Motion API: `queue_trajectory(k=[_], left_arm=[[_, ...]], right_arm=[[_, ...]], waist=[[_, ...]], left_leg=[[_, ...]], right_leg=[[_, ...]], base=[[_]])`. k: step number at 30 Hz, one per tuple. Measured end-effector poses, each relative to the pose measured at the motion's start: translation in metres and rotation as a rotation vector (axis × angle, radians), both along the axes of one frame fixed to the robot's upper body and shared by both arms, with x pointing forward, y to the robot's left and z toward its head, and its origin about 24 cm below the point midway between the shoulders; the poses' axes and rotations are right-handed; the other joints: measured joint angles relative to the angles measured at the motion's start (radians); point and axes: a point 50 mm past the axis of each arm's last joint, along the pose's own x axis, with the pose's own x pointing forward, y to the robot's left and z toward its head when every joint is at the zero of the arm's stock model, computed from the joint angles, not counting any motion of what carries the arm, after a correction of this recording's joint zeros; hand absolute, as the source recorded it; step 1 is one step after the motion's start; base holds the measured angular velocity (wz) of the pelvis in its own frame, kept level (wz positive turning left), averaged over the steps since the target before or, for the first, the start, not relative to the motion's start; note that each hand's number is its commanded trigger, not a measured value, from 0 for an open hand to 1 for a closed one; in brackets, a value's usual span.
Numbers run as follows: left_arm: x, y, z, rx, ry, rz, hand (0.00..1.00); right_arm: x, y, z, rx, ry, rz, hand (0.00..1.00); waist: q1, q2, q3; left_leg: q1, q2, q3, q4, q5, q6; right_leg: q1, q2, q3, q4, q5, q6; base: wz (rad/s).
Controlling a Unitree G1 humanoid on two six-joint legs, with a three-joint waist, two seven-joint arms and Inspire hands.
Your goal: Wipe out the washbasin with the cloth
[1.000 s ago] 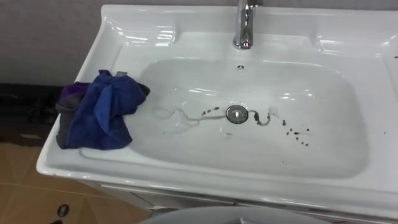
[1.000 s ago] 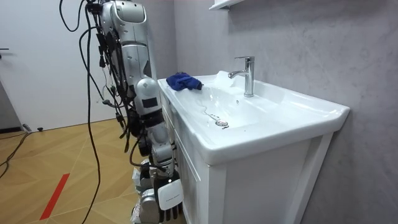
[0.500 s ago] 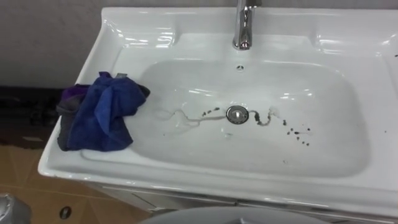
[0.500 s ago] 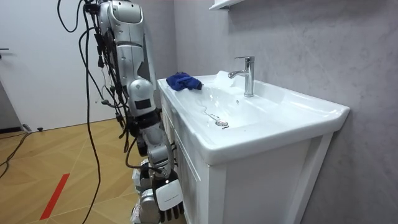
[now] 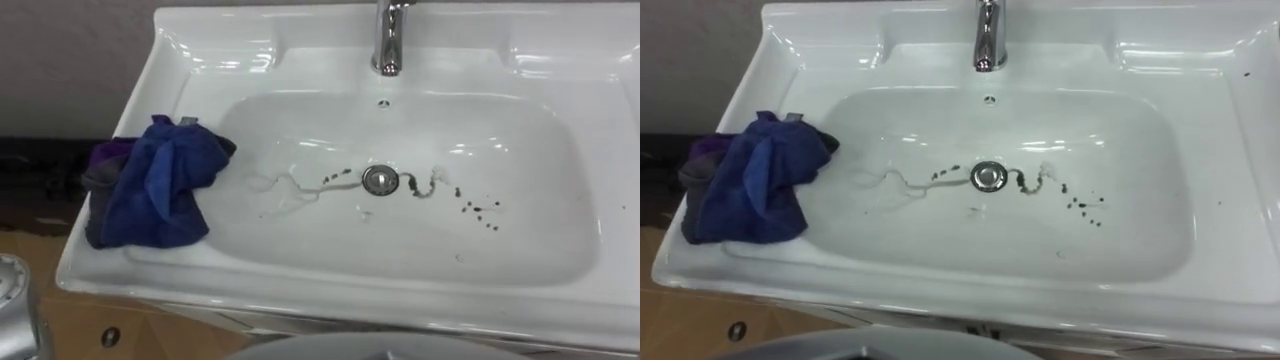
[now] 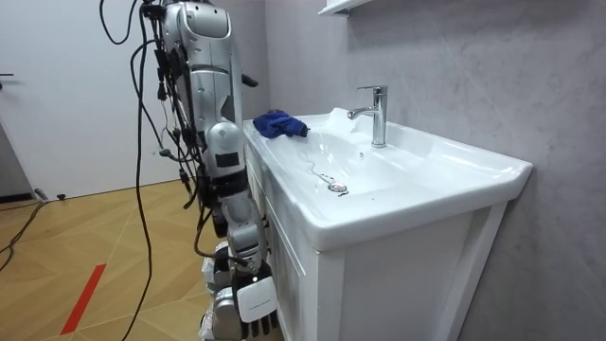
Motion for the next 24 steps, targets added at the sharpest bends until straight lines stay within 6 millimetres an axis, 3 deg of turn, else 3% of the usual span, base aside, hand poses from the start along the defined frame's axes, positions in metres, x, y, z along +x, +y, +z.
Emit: queue_trajectory(k=[5,11,24], left_arm=[[0.013,-0.016,0.009,0.113,0.051,-0.113,0.0],[0.017,-0.022,0.021,0.149,0.025,-0.157,0.0],[0.027,-0.043,0.012,0.221,0.137,-0.268,0.0]], right_arm=[[0.0,-0.001,0.0,0.018,0.006,0.011,0.0],[-0.007,0.001,0.0,0.022,0.03,0.002,0.0],[-0.007,0.003,-0.001,0.035,0.052,0.046,0.0]], waist=[[-0.019,-0.003,-0.0009],[-0.031,-0.007,-0.0021],[-0.049,-0.015,-0.0056]], left_leg=[[0.003,0.001,0.001,0.0,0.0,0.0],[0.004,0.002,0.007,-0.002,0.0,0.0],[0.009,0.001,0.01,-0.003,0.0,0.0]], right_leg=[[0.001,0.001,0.009,-0.002,0.0,0.0],[0.004,0.005,0.026,-0.016,0.004,-0.001],[0.005,0.005,0.036,-0.016,0.005,0.0]], base=[[-0.05],[-0.1],[0.0]])
